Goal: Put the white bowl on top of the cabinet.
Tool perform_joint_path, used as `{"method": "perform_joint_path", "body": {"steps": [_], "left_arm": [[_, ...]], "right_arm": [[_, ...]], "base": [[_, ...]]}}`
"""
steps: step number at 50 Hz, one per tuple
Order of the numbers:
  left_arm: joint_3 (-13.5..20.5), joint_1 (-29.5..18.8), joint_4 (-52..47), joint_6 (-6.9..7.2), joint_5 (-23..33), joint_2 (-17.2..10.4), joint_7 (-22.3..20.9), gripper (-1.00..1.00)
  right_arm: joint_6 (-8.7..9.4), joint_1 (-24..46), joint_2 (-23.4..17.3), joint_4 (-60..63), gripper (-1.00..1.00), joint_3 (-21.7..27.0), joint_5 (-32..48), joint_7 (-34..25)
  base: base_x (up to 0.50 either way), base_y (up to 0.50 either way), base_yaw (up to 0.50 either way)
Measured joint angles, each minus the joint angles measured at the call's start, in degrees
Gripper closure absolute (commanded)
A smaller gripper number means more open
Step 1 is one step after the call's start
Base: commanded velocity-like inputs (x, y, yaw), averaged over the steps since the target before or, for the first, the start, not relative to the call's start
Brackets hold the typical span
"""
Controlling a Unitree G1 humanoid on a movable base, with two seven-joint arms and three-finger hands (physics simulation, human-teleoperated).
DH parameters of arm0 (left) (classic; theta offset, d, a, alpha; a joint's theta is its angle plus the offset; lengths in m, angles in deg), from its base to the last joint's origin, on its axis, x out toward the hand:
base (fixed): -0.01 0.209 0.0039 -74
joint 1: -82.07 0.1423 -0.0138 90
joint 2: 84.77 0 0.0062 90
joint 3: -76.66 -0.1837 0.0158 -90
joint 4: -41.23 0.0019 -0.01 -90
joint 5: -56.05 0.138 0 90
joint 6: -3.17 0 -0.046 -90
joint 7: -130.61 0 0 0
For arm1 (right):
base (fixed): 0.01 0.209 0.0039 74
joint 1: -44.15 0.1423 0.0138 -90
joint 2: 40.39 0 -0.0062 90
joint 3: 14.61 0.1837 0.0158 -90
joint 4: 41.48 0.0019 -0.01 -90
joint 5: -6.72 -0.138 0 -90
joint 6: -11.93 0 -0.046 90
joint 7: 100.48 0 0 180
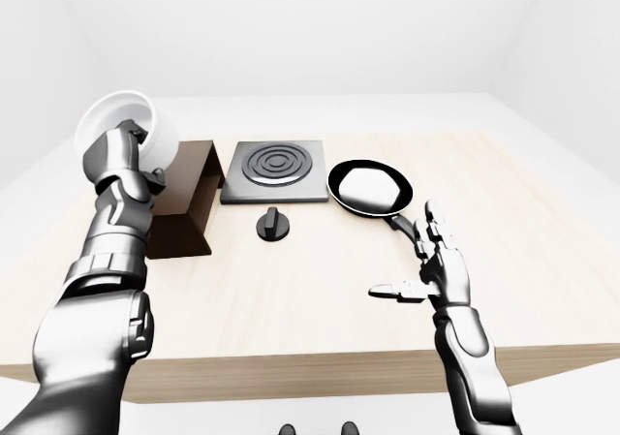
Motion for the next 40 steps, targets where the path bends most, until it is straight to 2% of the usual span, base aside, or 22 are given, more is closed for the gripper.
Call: {"method": "perform_joint_path", "body": {"steps": [18, 40], "left_arm": [[-0.65, -0.58, 5.18, 0.00, -1.37, -0.64, 3.10, 1.00], [-1.07, -0.82, 6.40, 0.00, -1.06, 0.57, 4.13, 1.00]], "right_arm": [[-0.52, 0.12, 0.07, -0.86, -1.00, -0.47, 0.41, 0.17], [-0.92, 0.21, 0.01, -1.30, -1.00, -0.41, 0.41, 0.18]], "base": [[0.00, 0.00, 0.00], [0.00, 0.00, 0.00]]}}
